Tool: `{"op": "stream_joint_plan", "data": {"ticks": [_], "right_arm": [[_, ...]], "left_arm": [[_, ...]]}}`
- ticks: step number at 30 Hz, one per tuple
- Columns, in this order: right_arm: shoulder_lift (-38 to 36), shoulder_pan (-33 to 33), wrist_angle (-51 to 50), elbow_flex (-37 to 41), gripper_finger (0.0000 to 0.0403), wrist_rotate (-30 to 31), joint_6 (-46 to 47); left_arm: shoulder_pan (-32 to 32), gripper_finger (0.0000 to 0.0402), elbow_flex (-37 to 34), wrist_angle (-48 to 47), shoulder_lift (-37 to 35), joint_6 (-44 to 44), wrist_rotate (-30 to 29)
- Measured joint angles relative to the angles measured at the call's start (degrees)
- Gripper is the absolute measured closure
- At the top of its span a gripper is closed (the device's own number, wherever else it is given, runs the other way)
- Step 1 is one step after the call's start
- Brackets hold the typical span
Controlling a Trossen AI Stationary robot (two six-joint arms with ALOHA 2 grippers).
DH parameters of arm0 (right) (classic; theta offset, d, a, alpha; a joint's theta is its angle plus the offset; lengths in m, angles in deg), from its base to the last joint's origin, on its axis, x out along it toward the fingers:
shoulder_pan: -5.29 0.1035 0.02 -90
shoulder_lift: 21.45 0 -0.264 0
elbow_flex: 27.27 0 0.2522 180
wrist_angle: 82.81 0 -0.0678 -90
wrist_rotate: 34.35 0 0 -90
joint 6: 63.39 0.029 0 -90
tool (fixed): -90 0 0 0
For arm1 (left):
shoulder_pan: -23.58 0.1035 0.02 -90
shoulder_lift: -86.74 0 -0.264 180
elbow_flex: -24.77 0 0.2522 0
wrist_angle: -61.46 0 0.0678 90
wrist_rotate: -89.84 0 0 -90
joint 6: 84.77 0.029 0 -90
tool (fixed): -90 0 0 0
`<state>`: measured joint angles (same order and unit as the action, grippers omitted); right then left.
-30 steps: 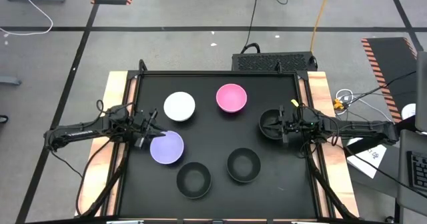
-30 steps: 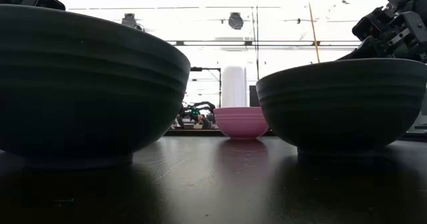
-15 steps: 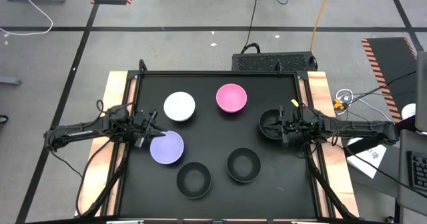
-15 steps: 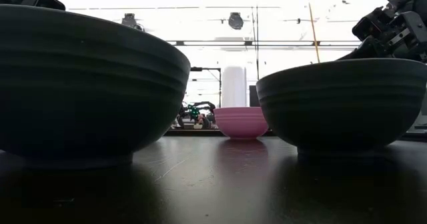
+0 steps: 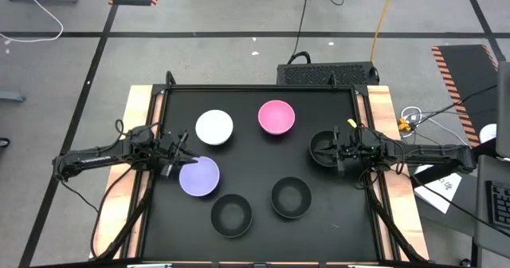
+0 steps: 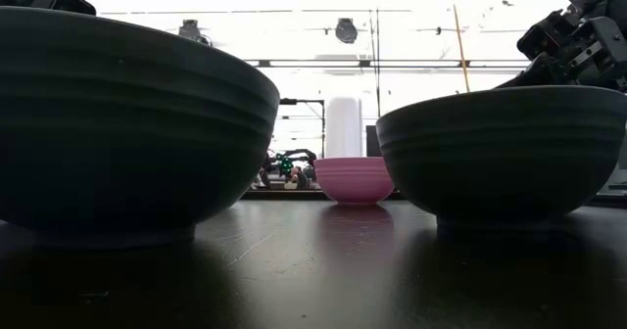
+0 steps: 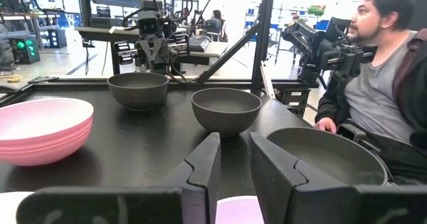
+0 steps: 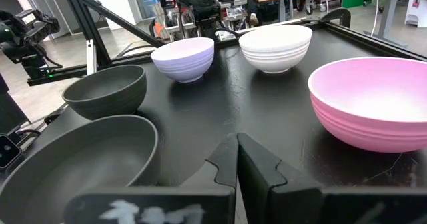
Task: Nest bowls inside each other
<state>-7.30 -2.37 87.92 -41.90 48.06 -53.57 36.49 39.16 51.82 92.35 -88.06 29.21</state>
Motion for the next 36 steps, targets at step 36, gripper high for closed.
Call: {"op": "stream_joint_plan", "data": {"ticks": [36], "right_arm": [[0.02,0.00,1.73,0.00,0.0403,0.03,-11.95]], "left_arm": [[-0.01,0.0321,0.00,-0.01,0.00,0.00,-0.01]]}}
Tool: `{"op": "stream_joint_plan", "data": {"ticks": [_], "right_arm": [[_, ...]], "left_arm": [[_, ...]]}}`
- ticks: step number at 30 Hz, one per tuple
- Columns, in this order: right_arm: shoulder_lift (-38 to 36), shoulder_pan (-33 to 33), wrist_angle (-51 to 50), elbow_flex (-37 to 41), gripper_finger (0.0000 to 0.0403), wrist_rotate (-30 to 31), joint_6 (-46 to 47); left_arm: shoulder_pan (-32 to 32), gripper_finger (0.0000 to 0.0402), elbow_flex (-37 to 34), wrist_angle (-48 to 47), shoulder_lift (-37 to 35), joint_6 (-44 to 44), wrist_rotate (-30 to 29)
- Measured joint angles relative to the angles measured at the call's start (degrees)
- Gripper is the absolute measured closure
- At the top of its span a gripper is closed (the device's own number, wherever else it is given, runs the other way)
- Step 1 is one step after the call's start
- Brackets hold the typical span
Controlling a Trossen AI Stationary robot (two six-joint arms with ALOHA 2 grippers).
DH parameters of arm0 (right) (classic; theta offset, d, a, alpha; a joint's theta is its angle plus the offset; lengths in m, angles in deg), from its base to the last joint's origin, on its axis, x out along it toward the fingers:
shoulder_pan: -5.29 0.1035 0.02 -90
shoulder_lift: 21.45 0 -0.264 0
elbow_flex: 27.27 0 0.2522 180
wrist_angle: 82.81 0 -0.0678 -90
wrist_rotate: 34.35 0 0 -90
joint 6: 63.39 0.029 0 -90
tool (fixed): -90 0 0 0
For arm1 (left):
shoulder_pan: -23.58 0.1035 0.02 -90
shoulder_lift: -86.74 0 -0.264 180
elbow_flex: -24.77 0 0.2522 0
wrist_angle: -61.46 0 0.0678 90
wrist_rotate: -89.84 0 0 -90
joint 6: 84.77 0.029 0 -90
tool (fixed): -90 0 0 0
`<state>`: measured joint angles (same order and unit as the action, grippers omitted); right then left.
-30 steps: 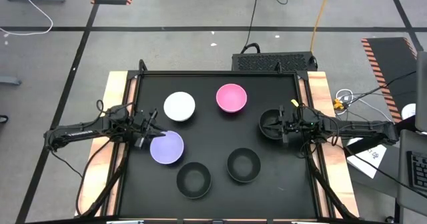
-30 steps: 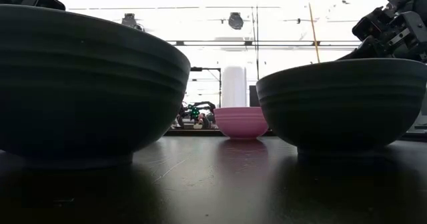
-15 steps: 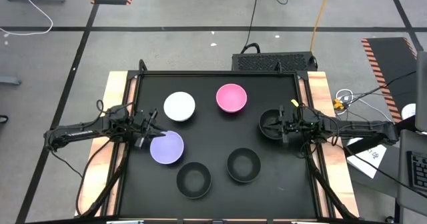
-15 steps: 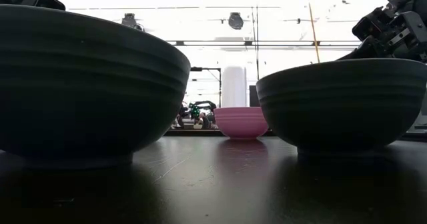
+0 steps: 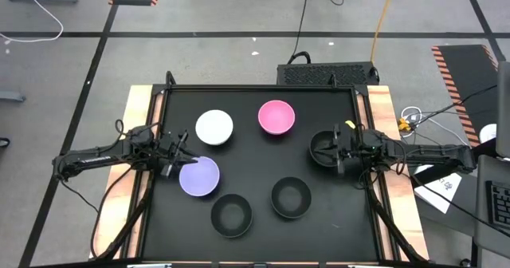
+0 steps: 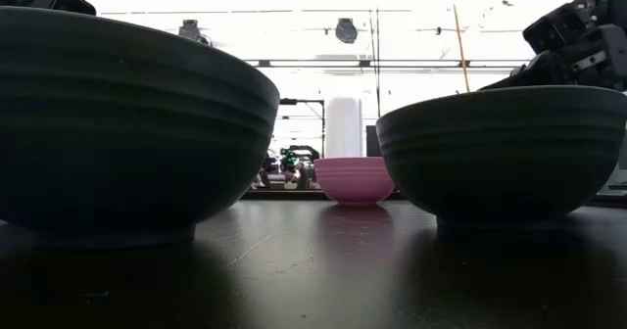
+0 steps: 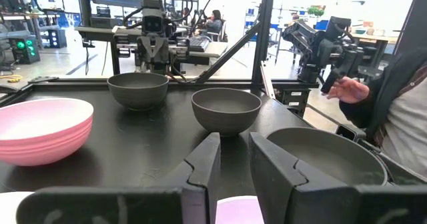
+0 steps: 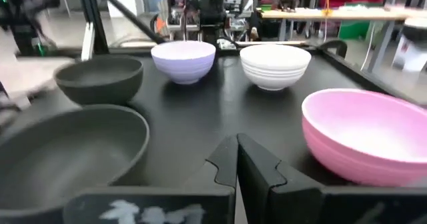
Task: Nest bowls inside each other
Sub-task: Stack the top right black bowl on top of the middle black bowl on the table
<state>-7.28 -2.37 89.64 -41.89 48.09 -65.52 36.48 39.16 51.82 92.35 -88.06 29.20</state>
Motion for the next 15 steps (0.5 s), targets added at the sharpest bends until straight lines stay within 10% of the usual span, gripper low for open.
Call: {"op": "stream_joint_plan", "data": {"ticks": [15], "right_arm": [[0.00,0.00,-0.18,0.02,0.0403,-0.01,-1.59]], "left_arm": [[0.00,0.0321,-0.01,0.01,0.00,0.00,0.02]]}}
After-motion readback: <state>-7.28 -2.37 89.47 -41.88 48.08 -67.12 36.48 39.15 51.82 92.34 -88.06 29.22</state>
